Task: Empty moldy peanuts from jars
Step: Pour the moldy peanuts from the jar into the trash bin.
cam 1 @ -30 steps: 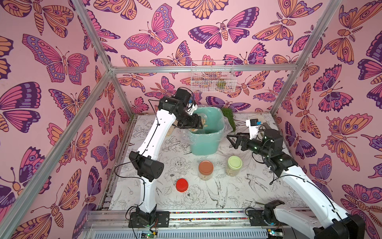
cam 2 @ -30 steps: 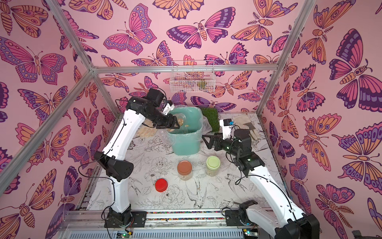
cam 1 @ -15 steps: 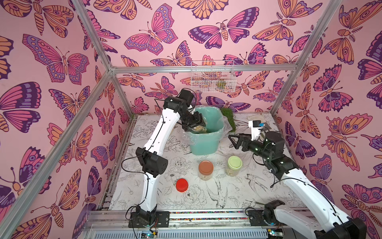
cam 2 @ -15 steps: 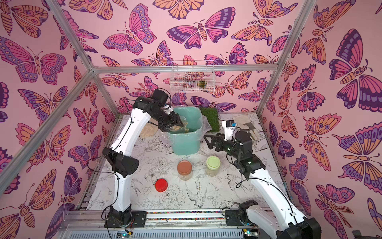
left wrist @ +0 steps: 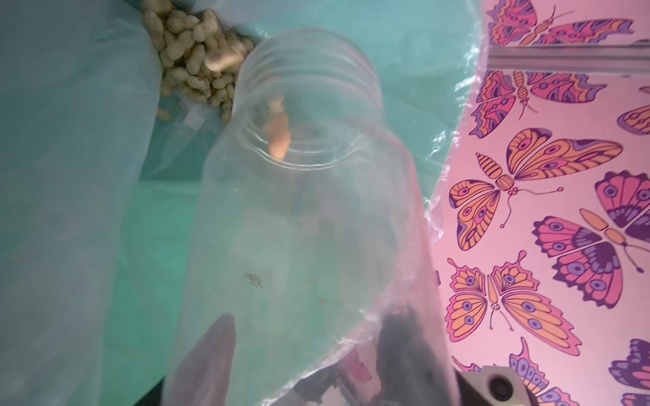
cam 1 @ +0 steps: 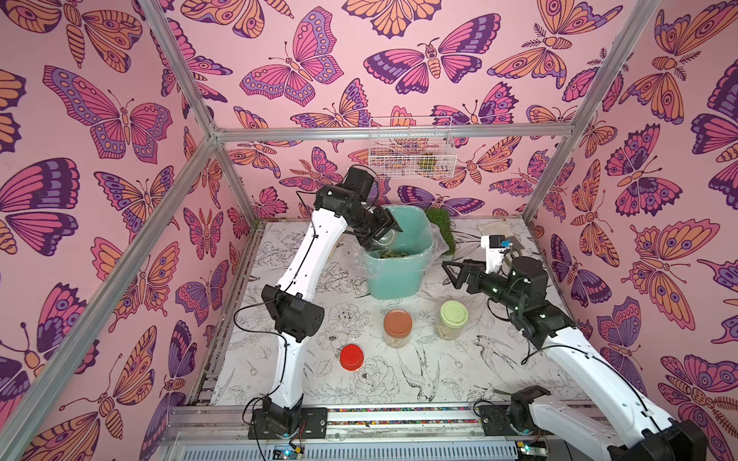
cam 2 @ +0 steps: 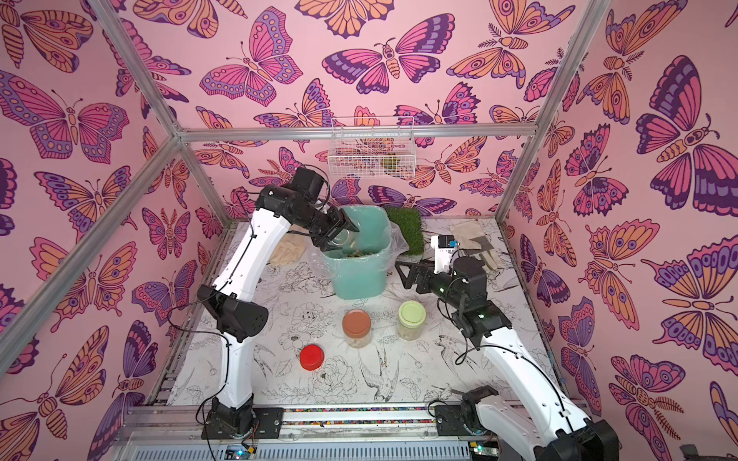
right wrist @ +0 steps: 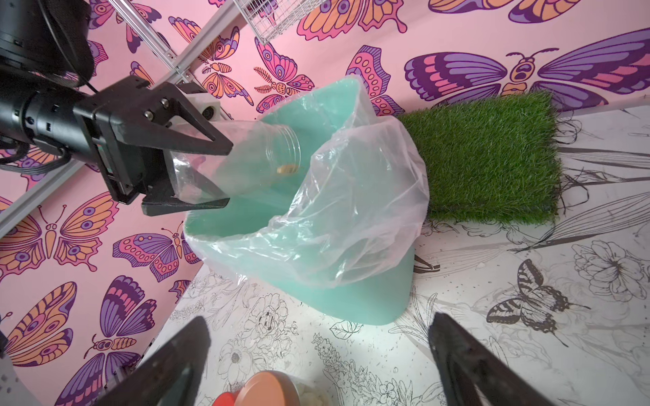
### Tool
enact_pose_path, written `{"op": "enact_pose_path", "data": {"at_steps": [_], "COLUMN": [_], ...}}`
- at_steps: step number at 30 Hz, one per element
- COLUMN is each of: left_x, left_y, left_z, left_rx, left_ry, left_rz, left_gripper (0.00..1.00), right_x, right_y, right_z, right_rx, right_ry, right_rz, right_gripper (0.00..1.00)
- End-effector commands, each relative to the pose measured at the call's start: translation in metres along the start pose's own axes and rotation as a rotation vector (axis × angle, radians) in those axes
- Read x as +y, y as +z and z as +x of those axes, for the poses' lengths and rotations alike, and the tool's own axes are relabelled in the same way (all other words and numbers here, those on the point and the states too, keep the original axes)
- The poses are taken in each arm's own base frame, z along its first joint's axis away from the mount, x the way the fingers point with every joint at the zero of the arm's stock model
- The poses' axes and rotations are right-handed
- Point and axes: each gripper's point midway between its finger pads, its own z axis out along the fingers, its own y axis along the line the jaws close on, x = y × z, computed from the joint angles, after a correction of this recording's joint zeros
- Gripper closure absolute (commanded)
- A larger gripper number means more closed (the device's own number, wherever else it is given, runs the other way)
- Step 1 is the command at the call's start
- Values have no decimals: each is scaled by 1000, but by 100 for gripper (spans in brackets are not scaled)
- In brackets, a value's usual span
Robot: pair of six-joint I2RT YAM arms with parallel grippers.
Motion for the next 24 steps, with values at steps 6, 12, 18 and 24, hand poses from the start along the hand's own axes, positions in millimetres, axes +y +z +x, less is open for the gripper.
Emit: {"op": "enact_pose_path", "data": {"at_steps": [6,12,18,24], "left_x": [-12,-20,-32,-42], "left_y": [-5,-15,-24,-29], "left_z": [0,3,15,30], "left_rx": [-2,-19,-2,53], "left_ry": [-47,66,268,413], "left_rz": [50,77,128,199], "left_gripper": [100,100,100,100], "right_x": [1,5,20,40], "right_y": [-2,-2,-3,-3], "right_z": [-11,-15,-29,-41], "right_rx": [-47,-50,-48,-3], "right_ry": [11,22,23,61], "right_rz": [-1,-15,-55,-114], "right_gripper": [1,1,1,1]}}
